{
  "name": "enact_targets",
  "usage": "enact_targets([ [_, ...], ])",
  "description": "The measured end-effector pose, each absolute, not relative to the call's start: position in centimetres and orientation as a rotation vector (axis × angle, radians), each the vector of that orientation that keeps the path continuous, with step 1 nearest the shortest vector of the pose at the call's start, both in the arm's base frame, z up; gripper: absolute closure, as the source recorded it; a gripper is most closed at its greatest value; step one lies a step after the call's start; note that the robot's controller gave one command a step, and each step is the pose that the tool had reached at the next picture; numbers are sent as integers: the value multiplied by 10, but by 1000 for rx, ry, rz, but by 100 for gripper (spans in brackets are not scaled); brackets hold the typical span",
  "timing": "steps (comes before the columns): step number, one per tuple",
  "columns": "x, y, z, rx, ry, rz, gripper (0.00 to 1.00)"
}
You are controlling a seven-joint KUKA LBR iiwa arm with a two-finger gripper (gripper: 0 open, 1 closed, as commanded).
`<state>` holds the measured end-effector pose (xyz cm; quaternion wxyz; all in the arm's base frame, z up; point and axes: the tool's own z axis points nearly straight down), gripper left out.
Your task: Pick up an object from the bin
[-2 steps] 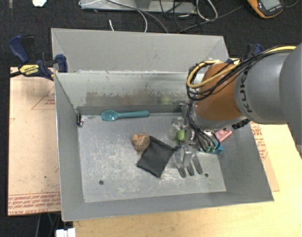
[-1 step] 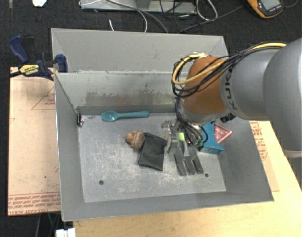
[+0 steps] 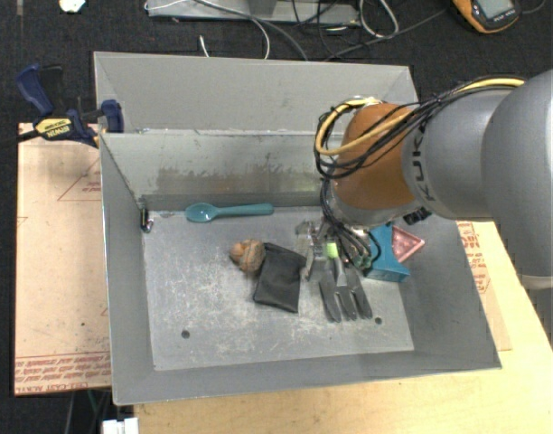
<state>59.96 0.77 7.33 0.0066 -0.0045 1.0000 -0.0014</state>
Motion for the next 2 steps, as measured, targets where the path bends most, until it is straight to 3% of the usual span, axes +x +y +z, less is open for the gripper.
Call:
enact_targets([
  [1,625,-9,98,-181,3129,-3,100],
  [2,605,5,174,-218,3125,-4,100],
])
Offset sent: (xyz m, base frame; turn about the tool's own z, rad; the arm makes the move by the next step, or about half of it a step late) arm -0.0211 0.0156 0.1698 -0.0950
